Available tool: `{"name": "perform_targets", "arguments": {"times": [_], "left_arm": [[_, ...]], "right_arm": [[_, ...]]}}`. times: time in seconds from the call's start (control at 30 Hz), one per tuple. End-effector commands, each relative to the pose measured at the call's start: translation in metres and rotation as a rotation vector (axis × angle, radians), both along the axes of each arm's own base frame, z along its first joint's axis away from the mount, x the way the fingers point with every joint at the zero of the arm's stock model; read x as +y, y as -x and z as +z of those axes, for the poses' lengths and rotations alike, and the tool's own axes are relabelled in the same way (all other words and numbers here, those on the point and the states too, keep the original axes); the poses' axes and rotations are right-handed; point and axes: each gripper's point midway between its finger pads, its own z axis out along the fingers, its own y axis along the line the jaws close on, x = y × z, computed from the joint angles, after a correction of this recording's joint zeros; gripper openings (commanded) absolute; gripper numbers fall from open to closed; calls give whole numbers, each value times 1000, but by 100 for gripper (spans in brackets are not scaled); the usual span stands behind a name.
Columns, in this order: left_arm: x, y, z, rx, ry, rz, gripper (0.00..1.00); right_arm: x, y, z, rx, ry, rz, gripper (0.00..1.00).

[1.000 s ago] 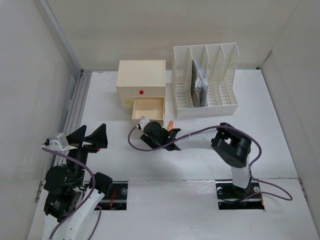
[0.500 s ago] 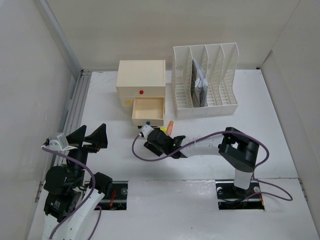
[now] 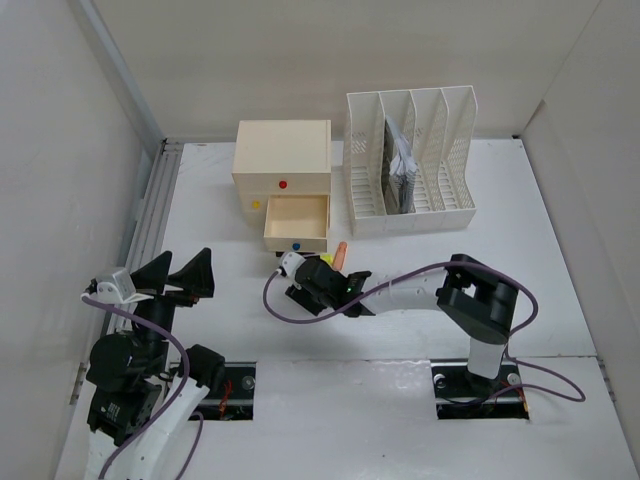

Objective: Organize the desk

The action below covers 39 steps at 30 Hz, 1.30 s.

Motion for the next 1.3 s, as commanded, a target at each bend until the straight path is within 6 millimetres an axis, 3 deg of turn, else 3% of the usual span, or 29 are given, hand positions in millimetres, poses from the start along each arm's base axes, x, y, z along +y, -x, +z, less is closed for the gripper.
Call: {"name": "perform_targets", "arguments": {"times": [0.0, 0.13, 0.27, 0.4, 0.7, 0.8, 0.93, 1.1, 1.27], "left_arm": [[4, 3, 12, -49, 24, 11, 99], [4, 3, 12, -49, 24, 11, 99], [4, 3, 12, -49, 24, 11, 99], [4, 3, 12, -49, 24, 11, 99], [5, 3, 12, -47, 26, 20, 99], [5, 3, 12, -47, 26, 20, 99], [5, 3, 12, -47, 26, 20, 99], [5, 3, 12, -47, 26, 20, 99], [5, 3, 12, -47, 26, 20, 99]], "right_arm": [[12, 7, 3, 37, -69, 10, 56], [5, -1, 4, 42, -79, -38, 55], [-11, -31, 3, 68, -108, -157, 53], [-17, -33, -7, 136, -110, -183, 51], [-11, -25, -14, 188, -114, -154, 46], [-14, -21, -18, 195, -103, -140, 39], [-11, -12, -9, 166, -95, -82, 35], [-2, 11, 4, 75, -73, 13, 22], [2, 16, 21, -25, -45, 72, 12]]}}
